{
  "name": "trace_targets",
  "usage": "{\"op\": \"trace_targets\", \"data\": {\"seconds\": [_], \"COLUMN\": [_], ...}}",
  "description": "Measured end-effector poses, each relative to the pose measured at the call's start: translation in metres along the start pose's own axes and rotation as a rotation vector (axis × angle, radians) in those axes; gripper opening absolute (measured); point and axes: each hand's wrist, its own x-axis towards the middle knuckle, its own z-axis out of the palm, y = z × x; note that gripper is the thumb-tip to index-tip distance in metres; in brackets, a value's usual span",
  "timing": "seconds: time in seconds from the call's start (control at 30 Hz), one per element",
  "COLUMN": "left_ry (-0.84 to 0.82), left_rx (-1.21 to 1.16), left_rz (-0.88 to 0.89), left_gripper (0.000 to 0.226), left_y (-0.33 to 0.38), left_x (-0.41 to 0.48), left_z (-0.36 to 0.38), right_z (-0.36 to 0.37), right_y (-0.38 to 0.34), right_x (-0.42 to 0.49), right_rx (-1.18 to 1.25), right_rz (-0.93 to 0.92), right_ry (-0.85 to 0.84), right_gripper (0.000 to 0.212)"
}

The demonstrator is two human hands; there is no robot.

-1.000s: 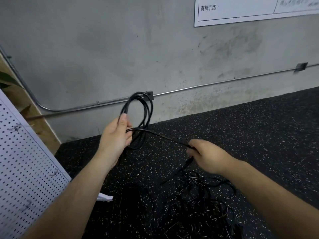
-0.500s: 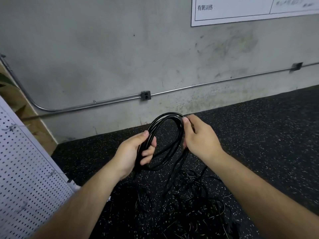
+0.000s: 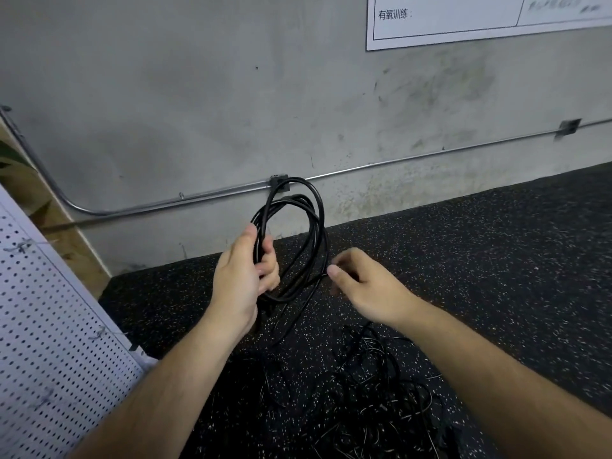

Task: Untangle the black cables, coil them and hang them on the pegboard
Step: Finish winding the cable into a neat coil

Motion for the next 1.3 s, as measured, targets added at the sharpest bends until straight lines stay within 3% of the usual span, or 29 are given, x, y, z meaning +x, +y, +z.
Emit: {"op": "trace_targets", "data": {"seconds": [0.3,0.47,0.57,0.83,1.1,1.3], "left_ry": [-0.106,-0.029,-0.004,0.094,-0.011,-0.172], "left_rx": [0.527,0.388,0.286,0.313,0.560,0.601], "left_rz": [0.032,0.092,0.117,0.136,0.136,0.149], "left_gripper": [0.028,0.044,0.042,0.039,0.037,0.029], "left_y": [-0.014,-0.014,-0.011,-0.007,-0.014,-0.012], "left_x": [-0.002,0.000,0.003,0.015,0.017,0.002], "left_z": [0.001,0.008,0.010,-0.002,-0.007,0.005], "right_z": [-0.007,-0.003,-0.001,-0.003,-0.033,-0.042], "right_y": [-0.007,-0.010,-0.008,-0.014,-0.032,-0.031], "right_x": [0.004,-0.001,-0.004,-0.012,-0.022,-0.020], "right_rx": [0.135,0.047,-0.079,-0.354,0.024,0.257], "right_rz": [0.003,-0.011,-0.008,-0.066,-0.112,-0.127], "right_ry": [-0.065,-0.143,-0.170,-0.216,-0.108,-0.008], "right_gripper": [0.023,0.016,0.011,0.013,0.022,0.022]}}
